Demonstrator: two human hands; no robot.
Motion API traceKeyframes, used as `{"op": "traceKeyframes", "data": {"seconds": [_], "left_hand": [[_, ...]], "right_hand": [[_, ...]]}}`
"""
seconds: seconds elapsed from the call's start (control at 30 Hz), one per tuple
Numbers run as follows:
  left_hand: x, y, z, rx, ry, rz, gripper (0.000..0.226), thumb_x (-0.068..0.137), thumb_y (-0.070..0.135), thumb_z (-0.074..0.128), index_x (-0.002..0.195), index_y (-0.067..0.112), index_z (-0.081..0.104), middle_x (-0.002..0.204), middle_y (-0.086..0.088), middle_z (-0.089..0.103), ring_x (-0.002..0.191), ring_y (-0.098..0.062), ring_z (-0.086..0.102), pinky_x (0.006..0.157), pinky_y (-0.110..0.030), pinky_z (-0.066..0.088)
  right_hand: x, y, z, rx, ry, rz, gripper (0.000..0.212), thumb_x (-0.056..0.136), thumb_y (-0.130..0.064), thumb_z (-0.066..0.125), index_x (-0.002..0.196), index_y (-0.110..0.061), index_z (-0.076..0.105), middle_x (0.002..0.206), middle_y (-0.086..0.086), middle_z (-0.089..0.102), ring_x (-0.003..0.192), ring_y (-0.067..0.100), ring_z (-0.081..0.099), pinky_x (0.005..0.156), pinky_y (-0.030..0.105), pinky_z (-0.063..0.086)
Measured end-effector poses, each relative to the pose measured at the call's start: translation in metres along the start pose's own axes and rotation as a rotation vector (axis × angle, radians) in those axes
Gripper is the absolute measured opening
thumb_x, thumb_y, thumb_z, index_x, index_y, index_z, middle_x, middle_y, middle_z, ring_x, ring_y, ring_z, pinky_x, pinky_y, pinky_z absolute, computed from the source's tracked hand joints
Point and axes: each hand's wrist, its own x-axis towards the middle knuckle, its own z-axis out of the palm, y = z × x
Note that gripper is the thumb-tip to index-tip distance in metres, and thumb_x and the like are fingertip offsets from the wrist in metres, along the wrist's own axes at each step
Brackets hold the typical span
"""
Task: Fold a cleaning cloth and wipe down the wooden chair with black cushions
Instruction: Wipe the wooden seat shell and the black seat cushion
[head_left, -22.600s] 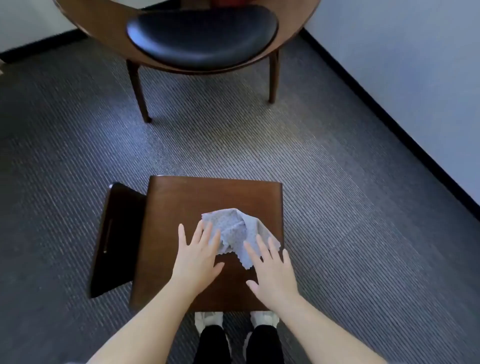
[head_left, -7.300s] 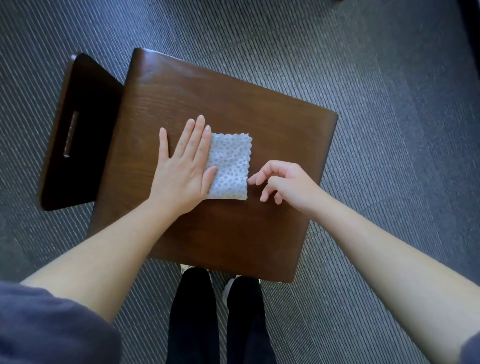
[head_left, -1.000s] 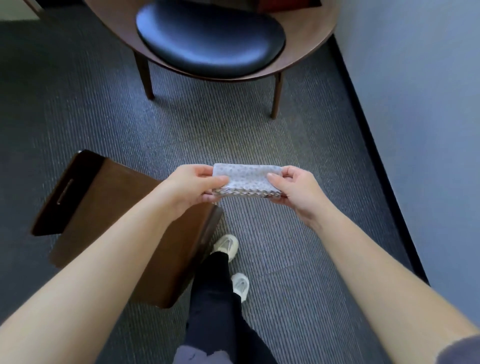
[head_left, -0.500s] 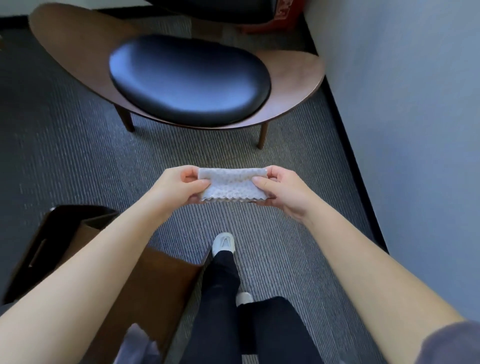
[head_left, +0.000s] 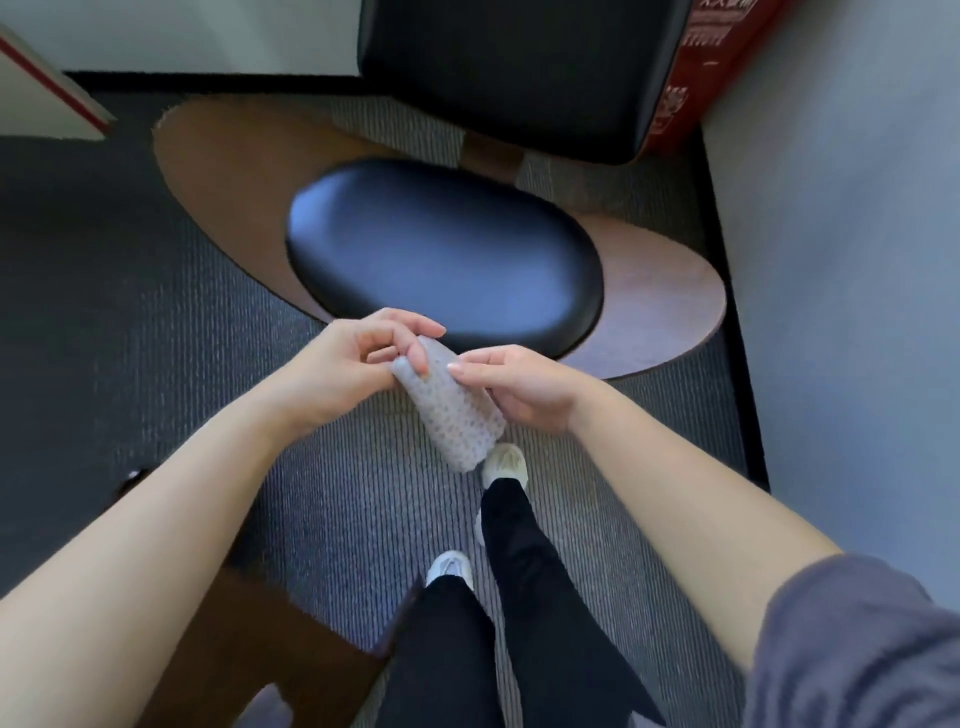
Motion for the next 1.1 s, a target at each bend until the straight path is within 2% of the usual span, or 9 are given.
{"op": "traceKeyframes", "data": {"seconds": [0.07,0.23,0.5,0.63,0.7,0.77,0.83,0.97,1.1], "left_hand": [[0.014,0.006,-0.014,-0.021,0.012,-0.022,0.034,0.081,0.001,0.066,0.064,0.031,0.070,0.121,0.000,0.058,0.108,0.000,0.060,0.087,-0.014,0.046],[0.041,0.021,-0.040,-0.038,0.019,-0.042,0.010,0.070,0.026,0.073,0.063,0.031,0.069,0.121,-0.001,0.057,0.111,-0.003,0.059,0.086,-0.016,0.047],[0.075,0.021,-0.114,-0.127,0.039,-0.057,0.026,0.077,0.005,0.067,0.066,0.027,0.072,0.123,0.002,0.061,0.112,-0.010,0.063,0.087,-0.021,0.050],[0.098,0.001,-0.173,-0.117,0.073,-0.108,0.035,0.085,-0.007,0.065,0.073,0.025,0.075,0.127,0.000,0.063,0.117,-0.018,0.062,0.095,-0.040,0.049],[0.113,-0.006,-0.206,-0.103,0.085,-0.121,0.033,0.087,-0.008,0.063,0.076,0.020,0.074,0.126,0.001,0.064,0.115,-0.014,0.063,0.095,-0.035,0.050],[0.128,-0.012,-0.240,-0.024,0.140,-0.135,0.031,0.089,-0.008,0.059,0.084,0.020,0.071,0.122,0.006,0.064,0.108,-0.001,0.063,0.097,-0.019,0.048],[0.145,-0.026,-0.275,0.124,0.246,-0.157,0.031,0.091,-0.005,0.058,0.092,0.024,0.069,0.118,0.008,0.066,0.107,0.000,0.062,0.102,-0.019,0.044],[0.180,-0.066,-0.334,0.594,0.419,-0.183,0.028,0.090,0.005,0.055,0.110,0.021,0.067,0.128,0.000,0.060,0.124,-0.018,0.050,0.107,-0.030,0.032],[0.206,-0.112,-0.367,1.003,0.510,-0.200,0.035,0.086,0.006,0.058,0.119,0.015,0.063,0.151,-0.013,0.039,0.147,-0.030,0.022,0.117,-0.058,0.009]], "right_hand": [[0.010,-0.025,-0.011,-0.022,-0.059,0.025,0.012,0.096,-0.021,0.057,0.095,-0.014,0.066,0.089,0.000,0.066,0.081,0.012,0.063,0.074,0.026,0.048],[0.028,-0.074,-0.030,-0.009,-0.219,0.133,0.022,0.095,-0.024,0.057,0.112,-0.011,0.063,0.101,0.004,0.068,0.092,0.018,0.067,0.077,0.029,0.055],[0.093,-0.117,-0.020,0.152,-0.153,0.168,0.061,0.086,-0.025,0.062,0.136,0.003,0.043,0.108,0.010,0.063,0.092,0.022,0.064,0.080,0.034,0.055],[0.139,-0.136,-0.008,0.217,-0.020,0.117,0.037,0.083,-0.021,0.066,0.117,-0.009,0.055,0.103,0.008,0.068,0.089,0.019,0.067,0.079,0.032,0.056],[0.165,-0.147,0.000,0.248,0.046,0.084,0.026,0.089,-0.017,0.064,0.114,-0.013,0.058,0.102,0.006,0.069,0.088,0.018,0.068,0.077,0.030,0.057],[0.195,-0.158,0.011,0.253,0.139,0.064,0.019,0.094,-0.017,0.060,0.113,-0.015,0.059,0.101,0.005,0.070,0.089,0.018,0.068,0.078,0.032,0.056],[0.228,-0.166,0.017,0.246,0.279,0.052,0.014,0.097,-0.018,0.056,0.110,-0.018,0.059,0.103,0.004,0.070,0.092,0.019,0.068,0.080,0.035,0.055],[0.295,-0.178,0.012,0.205,0.566,0.012,0.021,0.098,-0.013,0.052,0.119,-0.017,0.056,0.117,0.007,0.064,0.104,0.024,0.066,0.091,0.048,0.055],[0.362,-0.181,-0.007,0.147,0.718,-0.010,0.022,0.095,-0.012,0.055,0.116,-0.018,0.058,0.117,0.006,0.064,0.102,0.023,0.067,0.087,0.050,0.056]]}}
